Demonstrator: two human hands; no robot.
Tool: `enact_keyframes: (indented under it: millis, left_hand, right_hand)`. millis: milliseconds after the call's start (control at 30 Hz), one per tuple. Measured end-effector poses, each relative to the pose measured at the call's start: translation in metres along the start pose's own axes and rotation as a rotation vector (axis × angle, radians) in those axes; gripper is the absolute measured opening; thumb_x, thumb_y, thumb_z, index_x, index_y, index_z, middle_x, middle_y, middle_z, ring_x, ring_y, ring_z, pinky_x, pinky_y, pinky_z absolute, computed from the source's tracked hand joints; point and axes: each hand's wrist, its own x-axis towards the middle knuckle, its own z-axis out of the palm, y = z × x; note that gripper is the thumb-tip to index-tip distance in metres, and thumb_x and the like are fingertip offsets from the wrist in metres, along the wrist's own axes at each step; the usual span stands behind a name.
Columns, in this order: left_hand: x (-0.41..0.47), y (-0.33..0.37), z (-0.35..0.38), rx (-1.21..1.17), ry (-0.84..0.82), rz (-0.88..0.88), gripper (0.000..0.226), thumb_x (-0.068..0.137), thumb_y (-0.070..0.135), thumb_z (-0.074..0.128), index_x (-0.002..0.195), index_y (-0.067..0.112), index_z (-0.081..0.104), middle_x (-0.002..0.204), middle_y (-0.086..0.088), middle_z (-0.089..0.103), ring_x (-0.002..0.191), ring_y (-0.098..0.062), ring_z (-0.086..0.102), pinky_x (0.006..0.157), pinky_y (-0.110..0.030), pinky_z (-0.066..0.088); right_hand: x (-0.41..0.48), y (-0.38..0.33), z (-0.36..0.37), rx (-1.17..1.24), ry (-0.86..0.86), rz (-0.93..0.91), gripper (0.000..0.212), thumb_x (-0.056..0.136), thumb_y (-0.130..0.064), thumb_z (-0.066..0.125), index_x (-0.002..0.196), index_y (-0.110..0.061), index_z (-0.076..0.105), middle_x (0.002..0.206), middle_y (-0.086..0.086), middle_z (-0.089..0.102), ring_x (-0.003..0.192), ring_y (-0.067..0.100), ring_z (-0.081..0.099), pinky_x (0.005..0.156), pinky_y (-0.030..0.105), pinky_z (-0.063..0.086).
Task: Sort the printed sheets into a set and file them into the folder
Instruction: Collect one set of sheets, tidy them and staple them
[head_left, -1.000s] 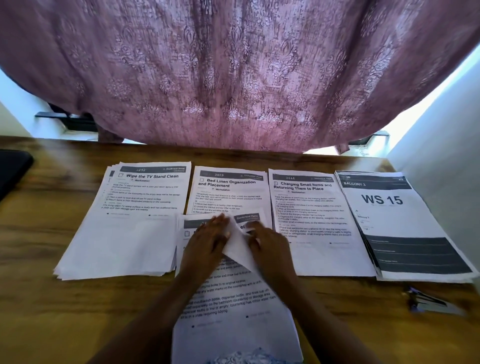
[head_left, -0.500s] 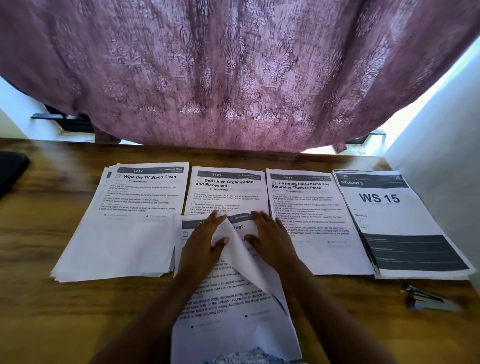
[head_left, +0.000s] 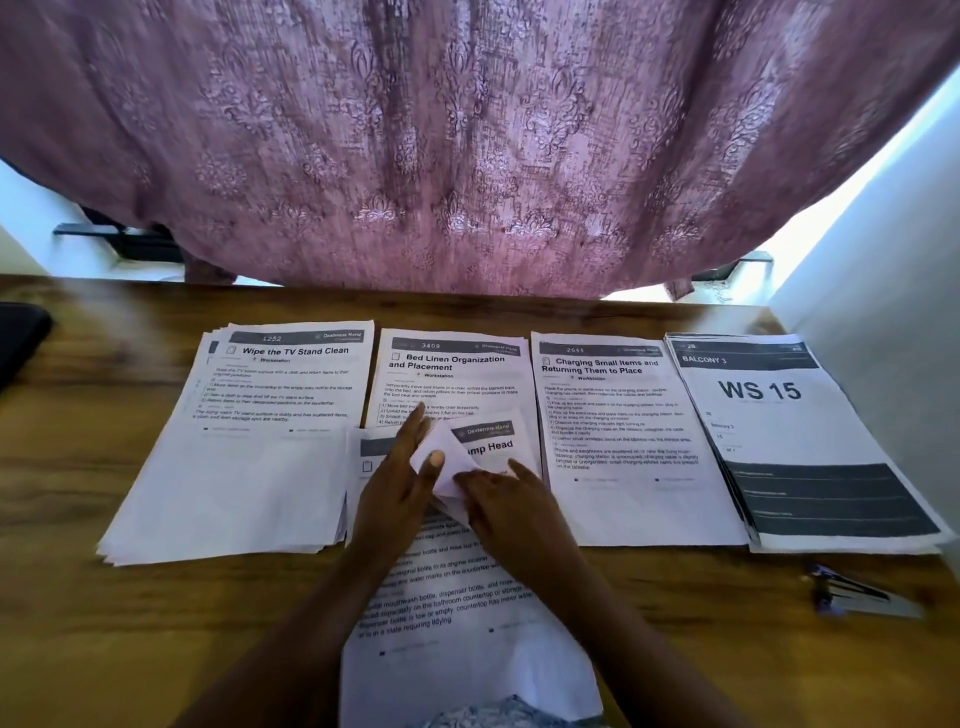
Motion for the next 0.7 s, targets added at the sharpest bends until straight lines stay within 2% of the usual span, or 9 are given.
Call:
enact_keyframes:
  millis: [67, 133, 200, 300, 367, 433, 533, 633, 700]
  left_hand:
    - [0.002, -0.001, 0.001, 0.107, -0.026, 0.0, 0.084, 0.081, 0.075, 0.034, 0.15, 0.031, 0.019, 0.15, 0.014, 0.03, 0.135, -0.007, 0.033, 0.106, -0.026, 0.033]
    - [0.003, -0.005, 0.002, 0.185, -0.052, -0.013, 0.078, 0.085, 0.069, 0.04, 0.149, 0.027, 0.026, 0.15, 0.002, 0.039, 0.135, -0.016, 0.04, 0.11, -0.035, 0.034]
    - [0.004, -0.005, 0.001, 0.173, -0.045, -0.028, 0.071, 0.085, 0.06, 0.047, 0.145, 0.024, 0.035, 0.146, -0.004, 0.046, 0.132, -0.021, 0.046, 0.109, -0.043, 0.04]
    - [0.004, -0.002, 0.002, 0.232, -0.011, 0.018, 0.054, 0.092, 0.029, 0.06, 0.142, 0.021, 0.042, 0.145, -0.004, 0.047, 0.131, -0.023, 0.046, 0.107, -0.046, 0.041]
    - [0.003, -0.004, 0.003, 0.288, 0.001, 0.094, 0.053, 0.092, 0.017, 0.061, 0.142, 0.022, 0.043, 0.148, 0.001, 0.043, 0.134, -0.022, 0.044, 0.107, -0.048, 0.041]
    - [0.003, -0.007, 0.002, 0.314, -0.002, 0.117, 0.05, 0.093, 0.014, 0.061, 0.139, 0.022, 0.048, 0.148, 0.003, 0.04, 0.135, -0.022, 0.042, 0.107, -0.048, 0.041]
    - [0.004, -0.011, 0.002, 0.334, -0.002, 0.131, 0.046, 0.092, 0.013, 0.062, 0.136, 0.022, 0.053, 0.149, 0.004, 0.04, 0.135, -0.021, 0.042, 0.106, -0.046, 0.042]
    - [0.006, -0.013, 0.002, 0.343, -0.01, 0.147, 0.042, 0.094, 0.021, 0.058, 0.135, 0.025, 0.053, 0.15, 0.007, 0.038, 0.135, -0.021, 0.042, 0.105, -0.046, 0.043]
    - [0.003, -0.011, 0.001, 0.343, 0.009, 0.149, 0.041, 0.095, 0.035, 0.048, 0.134, 0.027, 0.054, 0.148, 0.013, 0.037, 0.134, -0.015, 0.042, 0.106, -0.042, 0.042]
  right_hand:
    - [-0.001, 0.005, 0.001, 0.05, -0.028, -0.016, 0.046, 0.095, -0.037, 0.028, 0.116, -0.014, 0.062, 0.112, 0.006, 0.069, 0.099, 0.022, 0.066, 0.109, 0.038, 0.035]
    - [0.0, 0.012, -0.004, 0.239, 0.01, 0.054, 0.032, 0.093, -0.034, 0.043, 0.11, -0.019, 0.065, 0.101, 0.002, 0.072, 0.087, 0.022, 0.067, 0.095, 0.031, 0.045]
    - [0.009, 0.024, -0.01, 0.297, 0.105, 0.155, 0.031, 0.092, -0.033, 0.043, 0.109, -0.02, 0.065, 0.099, 0.002, 0.072, 0.088, 0.022, 0.067, 0.082, 0.03, 0.048]
    - [0.025, 0.044, -0.01, 0.015, -0.021, 0.221, 0.049, 0.097, -0.028, 0.048, 0.142, -0.013, 0.038, 0.144, 0.01, 0.045, 0.135, 0.025, 0.04, 0.112, 0.039, 0.027]
    - [0.031, 0.051, -0.005, -0.042, -0.141, 0.249, 0.064, 0.097, -0.032, 0.05, 0.149, -0.012, 0.021, 0.154, 0.008, 0.029, 0.144, 0.021, 0.021, 0.117, 0.04, 0.012]
    - [0.03, 0.049, 0.001, -0.001, -0.122, 0.232, 0.063, 0.094, -0.031, 0.054, 0.148, -0.015, 0.026, 0.149, 0.008, 0.039, 0.139, 0.021, 0.033, 0.115, 0.038, 0.02]
    - [0.019, 0.037, -0.002, 0.231, 0.071, 0.348, 0.057, 0.084, -0.031, 0.066, 0.135, -0.021, 0.042, 0.116, 0.005, 0.065, 0.105, 0.026, 0.061, 0.085, 0.033, 0.045]
    - [0.009, 0.029, -0.009, 0.418, 0.23, 0.528, 0.053, 0.083, -0.029, 0.07, 0.129, -0.024, 0.044, 0.09, 0.0, 0.065, 0.086, 0.022, 0.062, 0.075, 0.032, 0.047]
    - [0.003, 0.024, -0.005, 0.384, 0.248, 0.469, 0.048, 0.088, -0.023, 0.064, 0.132, -0.025, 0.045, 0.091, 0.0, 0.07, 0.086, 0.023, 0.066, 0.076, 0.032, 0.05]
